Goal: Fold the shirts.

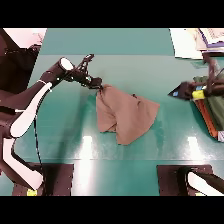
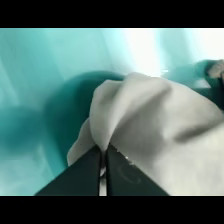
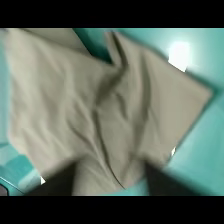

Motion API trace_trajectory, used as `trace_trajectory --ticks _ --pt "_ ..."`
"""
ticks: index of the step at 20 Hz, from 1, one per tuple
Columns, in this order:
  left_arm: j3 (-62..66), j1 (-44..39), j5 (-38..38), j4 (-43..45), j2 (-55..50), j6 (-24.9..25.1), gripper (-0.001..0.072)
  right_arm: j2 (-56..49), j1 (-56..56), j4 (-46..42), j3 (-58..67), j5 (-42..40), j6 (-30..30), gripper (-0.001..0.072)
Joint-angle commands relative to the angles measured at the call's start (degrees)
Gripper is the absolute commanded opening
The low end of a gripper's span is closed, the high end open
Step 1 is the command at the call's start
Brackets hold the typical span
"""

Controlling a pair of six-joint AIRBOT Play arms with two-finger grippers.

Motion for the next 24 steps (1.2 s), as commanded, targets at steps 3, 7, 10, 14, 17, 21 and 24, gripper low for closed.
trace_trajectory --ticks 3,7,10,14,17,21,24 --pt "4.5 0.4 -5.0 2.1 1.6 0.1 0.0023 -2.1 0.1 0.6 -16.9 -8.8 0.0 0.0424" --pt "4.8 0.4 -3.7 3.7 4.0 0.1 0.0023 -8.6 3.6 2.5 -19.0 -13.0 -0.1 0.0425" --pt "4.8 0.4 -4.9 4.3 5.1 0.1 0.0023 -12.8 7.7 4.5 -19.0 -17.3 -0.2 0.0425" --pt "4.8 0.4 -6.0 6.5 6.8 -0.8 0.0023 -12.3 10.9 7.0 -18.0 -22.3 -2.3 0.0115" --pt "5.0 0.4 -5.2 8.1 10.4 -1.3 0.0023 -9.3 11.2 6.6 -13.9 -23.1 -4.5 0.0019" --pt "5.9 0.4 -3.9 14.9 22.6 -2.3 0.0024 0.1 8.0 6.1 -1.0 -21.1 -4.5 0.0018" --pt "6.8 0.4 -4.0 15.7 34.1 -2.3 0.0023 6.6 4.9 6.0 11.3 -19.4 -4.5 0.0018"
